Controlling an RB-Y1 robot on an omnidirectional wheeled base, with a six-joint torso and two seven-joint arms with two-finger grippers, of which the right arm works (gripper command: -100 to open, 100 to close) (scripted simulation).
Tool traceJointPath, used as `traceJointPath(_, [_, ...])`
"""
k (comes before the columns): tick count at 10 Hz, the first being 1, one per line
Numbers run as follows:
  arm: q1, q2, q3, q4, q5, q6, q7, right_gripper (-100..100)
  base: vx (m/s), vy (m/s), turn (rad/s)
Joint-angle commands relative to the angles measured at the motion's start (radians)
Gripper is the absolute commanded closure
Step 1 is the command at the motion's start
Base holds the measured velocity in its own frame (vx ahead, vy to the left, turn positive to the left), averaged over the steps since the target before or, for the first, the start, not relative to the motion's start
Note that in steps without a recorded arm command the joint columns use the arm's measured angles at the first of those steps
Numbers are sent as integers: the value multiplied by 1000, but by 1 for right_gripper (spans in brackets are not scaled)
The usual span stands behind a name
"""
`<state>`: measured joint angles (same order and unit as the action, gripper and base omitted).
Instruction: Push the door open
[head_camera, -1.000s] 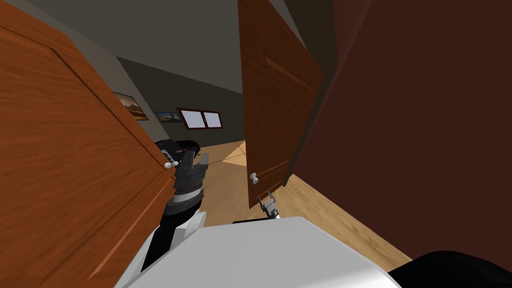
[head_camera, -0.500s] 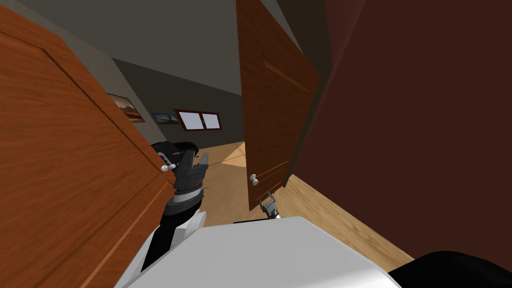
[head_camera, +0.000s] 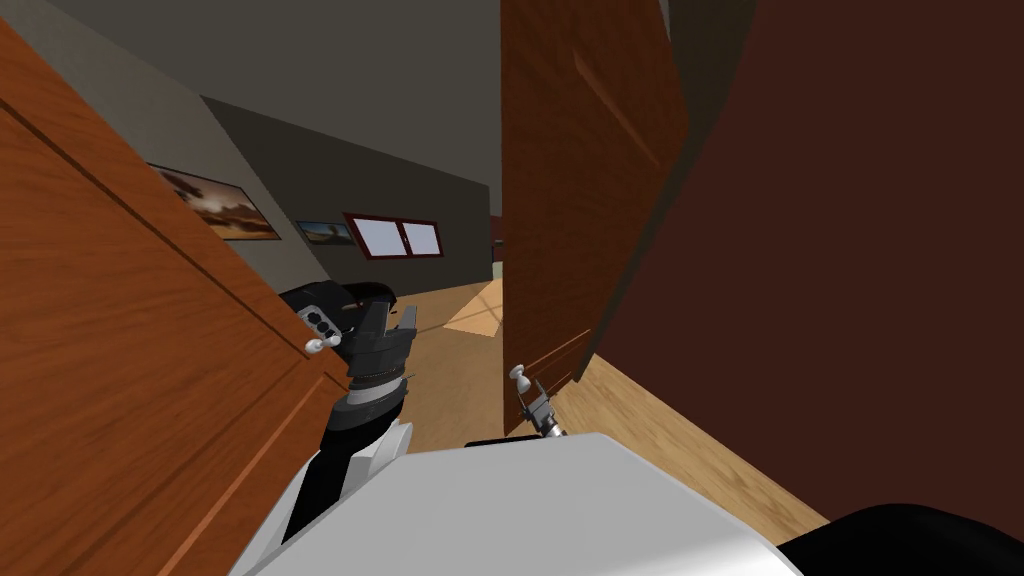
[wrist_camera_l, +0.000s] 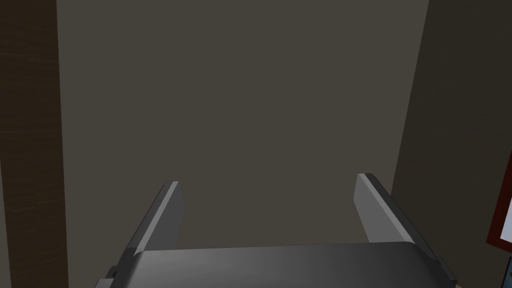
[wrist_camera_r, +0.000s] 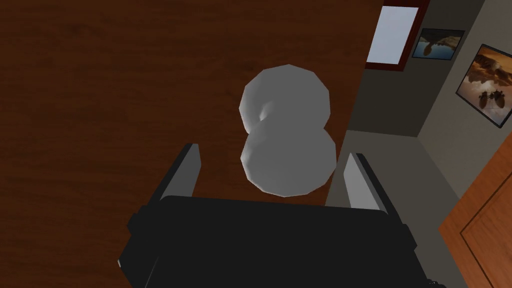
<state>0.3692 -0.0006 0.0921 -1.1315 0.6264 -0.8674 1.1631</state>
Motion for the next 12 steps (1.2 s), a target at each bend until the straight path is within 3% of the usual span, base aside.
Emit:
traceJointPath(1, [-9, 32, -1, 3, -2, 6, 0, -100, 143, 83, 7])
traceJointPath(2, [-8, 19, -1, 4, -1, 4, 0, -100, 66, 35, 0])
traceJointPath(3, [-8, 19, -1, 4, -1, 4, 0, 100, -9, 0, 8])
traceJointPath(8, [-8, 19, -1, 4, -1, 4, 0, 100, -13, -6, 2])
traceJointPath(12, [-18, 5, 5, 16, -52, 2, -93, 100, 18, 12, 36])
